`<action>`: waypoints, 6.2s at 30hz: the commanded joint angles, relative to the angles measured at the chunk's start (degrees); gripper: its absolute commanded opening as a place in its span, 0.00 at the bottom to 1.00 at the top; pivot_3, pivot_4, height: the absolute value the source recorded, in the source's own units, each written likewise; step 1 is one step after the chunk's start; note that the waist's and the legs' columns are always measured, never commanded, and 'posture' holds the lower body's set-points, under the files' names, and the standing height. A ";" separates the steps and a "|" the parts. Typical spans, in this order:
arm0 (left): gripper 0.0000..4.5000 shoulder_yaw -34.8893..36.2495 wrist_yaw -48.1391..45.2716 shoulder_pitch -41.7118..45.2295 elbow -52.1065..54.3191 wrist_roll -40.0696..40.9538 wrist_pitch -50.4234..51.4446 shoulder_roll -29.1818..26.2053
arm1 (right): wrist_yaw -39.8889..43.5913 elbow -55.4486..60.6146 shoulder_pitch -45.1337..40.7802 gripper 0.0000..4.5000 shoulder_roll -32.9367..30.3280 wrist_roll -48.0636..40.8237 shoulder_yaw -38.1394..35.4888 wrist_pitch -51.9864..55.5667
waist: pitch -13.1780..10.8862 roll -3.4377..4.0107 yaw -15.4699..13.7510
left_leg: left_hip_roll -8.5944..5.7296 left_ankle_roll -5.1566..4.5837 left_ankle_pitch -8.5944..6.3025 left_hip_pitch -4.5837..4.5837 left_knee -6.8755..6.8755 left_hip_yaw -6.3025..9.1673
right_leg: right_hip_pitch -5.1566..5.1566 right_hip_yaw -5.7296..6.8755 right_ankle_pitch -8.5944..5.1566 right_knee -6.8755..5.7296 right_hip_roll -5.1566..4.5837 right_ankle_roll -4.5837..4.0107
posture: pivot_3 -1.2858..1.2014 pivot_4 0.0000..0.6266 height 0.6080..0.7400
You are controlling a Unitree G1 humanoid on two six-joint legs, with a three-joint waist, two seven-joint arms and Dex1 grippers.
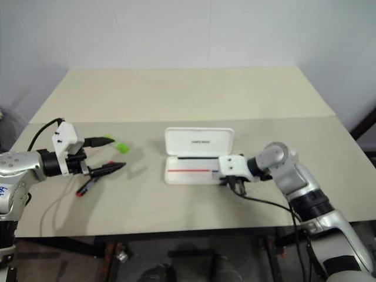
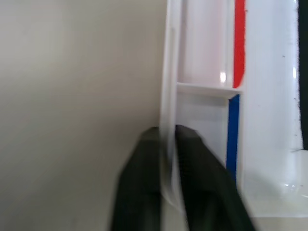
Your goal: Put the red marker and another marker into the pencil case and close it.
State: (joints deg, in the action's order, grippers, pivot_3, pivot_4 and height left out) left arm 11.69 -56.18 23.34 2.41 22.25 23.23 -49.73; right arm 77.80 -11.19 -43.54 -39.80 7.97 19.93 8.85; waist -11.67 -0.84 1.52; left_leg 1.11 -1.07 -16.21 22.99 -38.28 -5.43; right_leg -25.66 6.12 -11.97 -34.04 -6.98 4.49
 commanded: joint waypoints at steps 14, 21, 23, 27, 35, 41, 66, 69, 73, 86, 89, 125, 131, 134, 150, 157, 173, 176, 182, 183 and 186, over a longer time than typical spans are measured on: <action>1.00 2.57 -0.79 -1.60 3.73 1.51 0.42 -1.74 | 4.43 11.78 -0.51 0.49 -0.38 -8.75 -2.39 11.62 | 0.00 0.00 -0.07 | 0.28 0.18 -0.10 0.03 -0.04 0.00 | 0.00 -0.04 -0.02 0.14 0.32 -0.04 | 0.52 0.24 1.00; 1.00 5.85 -1.69 -6.33 6.50 2.96 -0.15 -1.99 | 1.37 4.97 2.16 0.77 -2.73 -9.86 -5.17 6.88 | 0.01 -0.02 -0.07 | 0.36 0.20 -0.15 0.02 -0.05 -0.02 | 0.00 -0.04 -0.04 0.18 0.38 -0.10 | 0.52 0.24 1.00; 1.00 6.73 -1.83 -7.59 7.47 3.53 0.08 -1.95 | 0.62 3.49 2.53 0.92 -2.81 -10.63 -5.81 6.77 | 0.01 -0.02 -0.07 | 0.36 0.21 -0.16 0.01 -0.05 -0.03 | 0.00 -0.04 -0.04 0.17 0.38 -0.11 | 0.52 0.24 1.00; 1.00 8.60 -2.35 -9.84 9.08 4.89 0.39 -2.09 | 0.50 -0.80 2.80 1.00 -3.00 -16.06 -11.01 5.39 | 0.01 -0.02 -0.08 | 0.40 0.21 -0.16 0.01 -0.09 -0.03 | 0.00 -0.05 -0.01 0.16 0.41 -0.17 | 0.52 0.24 1.00; 1.00 14.51 -1.02 -16.11 9.83 4.80 0.82 -2.66 | 7.14 -1.90 6.89 1.00 -3.10 -31.13 -22.90 3.88 | 0.01 -0.02 -0.04 | 0.49 0.22 -0.19 -0.05 -0.03 -0.03 | 0.01 -0.05 -0.01 0.17 0.49 -0.23 | 0.52 0.24 1.00; 1.00 18.66 0.29 -21.90 11.37 5.27 3.43 -3.48 | 6.63 6.16 8.39 1.00 -3.04 -39.98 -26.19 10.61 | 0.01 -0.01 0.01 | 0.55 0.16 -0.24 -0.20 -0.03 0.10 | 0.01 -0.18 0.02 0.16 0.48 -0.31 | 0.52 0.24 1.00; 1.00 12.04 15.48 -17.59 9.75 -0.80 31.33 -12.02 | 6.57 14.20 1.93 1.00 -3.94 -42.59 -22.13 14.40 | 0.01 -0.01 -0.28 | 0.70 0.41 -0.48 -0.57 0.13 -0.02 | 0.06 -0.31 -0.15 0.19 0.52 -0.60 | 0.52 0.24 1.00; 1.00 9.15 15.37 -14.31 10.33 0.32 34.67 -12.42 | 6.26 15.22 2.52 1.00 -3.39 -43.03 -22.06 14.54 | 0.01 0.00 -0.27 | 0.71 0.46 -0.50 -0.58 0.14 -0.02 | 0.06 -0.32 -0.15 0.18 0.52 -0.60 | 0.52 0.24 1.00; 1.00 6.15 16.04 -9.55 10.02 2.00 38.97 -10.62 | 5.34 17.37 3.80 1.00 -2.78 -43.82 -22.23 15.07 | 0.01 -0.01 -0.20 | 0.72 0.42 -0.48 -0.55 0.16 -0.03 | 0.06 -0.31 -0.15 0.09 0.55 -0.59 | 0.52 0.24 1.00; 1.00 -2.50 19.11 -6.12 2.77 -2.74 38.48 -9.57 | 1.95 21.56 6.50 1.00 -2.35 -45.70 -23.31 15.29 | 0.01 -0.02 -0.29 | 0.70 0.41 -0.49 -0.57 0.13 -0.06 | 0.06 -0.34 -0.15 0.17 0.60 -0.59 | 0.52 0.24 1.00; 1.00 -3.58 19.05 -4.71 1.11 -2.83 38.86 -8.52 | 1.27 22.58 7.05 1.00 -2.34 -46.05 -23.36 15.32 | 0.01 -0.02 -0.47 | 0.70 0.41 -0.48 -0.58 0.12 -0.05 | 0.06 -0.34 -0.15 0.16 0.59 -0.59 | 0.52 0.24 1.00; 0.13 -2.40 -3.79 -4.51 9.53 1.63 16.00 -13.48 | 1.76 14.27 5.59 1.00 -3.00 -41.58 -22.47 9.40 | 0.00 -0.03 -1.45 | 0.69 0.36 -0.50 -0.57 0.12 -0.08 | 0.06 -0.33 -0.17 0.25 0.58 -0.62 | 0.52 0.24 1.00; 0.13 -9.29 -10.00 3.21 9.24 1.69 12.12 -10.88 | 1.80 13.76 6.12 1.00 -3.16 -40.48 -22.83 8.50 | 0.00 -0.03 -1.55 | 0.69 0.36 -0.49 -0.54 0.10 -0.19 | 0.07 -0.31 -0.17 0.21 0.65 -0.61 | 0.52 0.24 1.00; 0.13 -14.26 -12.50 7.99 7.59 0.01 10.84 -8.92 | 1.20 14.65 7.11 1.00 -3.74 -40.36 -23.41 8.81 | 0.00 -0.03 -1.55 | 0.67 0.34 -0.48 -0.53 0.07 -0.50 | 0.09 -0.31 -0.17 0.16 0.68 -0.59 | 0.52 0.24 1.00; 0.13 -33.61 -19.08 29.82 -13.78 -17.06 -2.35 5.79 | -2.13 21.00 14.46 1.00 -7.10 -41.43 -27.16 10.62 | -0.01 -0.06 -1.84 | 0.67 0.41 -0.50 -0.44 -0.15 -0.62 | 0.09 -0.36 -0.16 0.07 1.06 -0.58 | 0.52 0.24 1.00; 0.13 -35.51 -18.32 35.22 -22.49 -22.67 -5.91 12.03 | -3.47 22.41 17.93 1.00 -7.98 -41.05 -28.24 10.23 | -0.01 -0.07 -2.21 | 0.73 0.21 -0.73 -0.15 -0.84 -0.55 | 0.08 -0.35 -0.11 0.08 1.08 -0.48 | 0.52 0.24 1.00; 0.13 -36.27 -13.90 42.94 -35.42 -30.00 -9.08 24.73 | -8.73 27.40 21.57 1.00 -6.95 -43.03 -29.02 11.60 | -0.02 -0.08 -2.94 | 0.71 0.18 -0.75 0.06 -0.91 -0.42 | 0.06 -0.26 -0.07 0.13 1.09 -0.40 | 0.52 0.24 1.00; 0.13 -36.51 -13.14 43.11 -37.28 -30.96 -10.21 26.46 | -9.46 28.07 21.92 1.00 -6.86 -43.43 -28.94 11.71 | -0.02 -0.08 -2.95 | 0.71 0.17 -0.75 0.07 -0.92 -0.38 | 0.06 -0.25 -0.07 0.12 1.09 -0.40 | 0.52 0.24 1.00; 0.13 -36.99 -11.19 43.37 -40.54 -33.29 -12.38 29.01 | -10.86 29.58 22.92 1.00 -6.85 -44.28 -29.24 12.01 | -0.03 -0.09 -2.97 | 0.70 0.17 -0.75 0.09 -0.93 -0.36 | 0.06 -0.23 -0.06 0.12 1.09 -0.40 | 0.52 0.24 1.00; 0.13 -37.08 -10.70 43.45 -41.33 -33.71 -13.09 29.19 | -11.13 29.84 23.11 1.00 -6.82 -44.47 -29.40 12.09 | -0.03 -0.09 -2.97 | 0.70 0.17 -0.75 0.09 -0.93 -0.35 | 0.06 -0.23 -0.06 0.11 1.09 -0.40 | 0.52 0.24 1.00; 0.13 -36.72 -10.06 43.64 -43.10 -34.19 -14.15 29.63 | -11.79 30.49 23.53 1.00 -6.81 -44.86 -29.57 12.26 | -0.03 -0.09 -2.90 | 0.71 0.17 -0.75 0.09 -0.93 -0.35 | 0.07 -0.22 -0.06 0.11 1.08 -0.40 | 0.52 0.24 1.00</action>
State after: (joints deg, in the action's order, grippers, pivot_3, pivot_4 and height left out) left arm -25.65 -66.85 65.01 -40.39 -11.58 10.27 -20.32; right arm 66.55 16.87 -19.91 -46.66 -35.41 -7.32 21.31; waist -11.69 -0.94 -1.38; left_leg 1.82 -0.90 -16.96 23.07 -39.20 -5.77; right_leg -25.59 5.90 -12.03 -33.94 -5.89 4.09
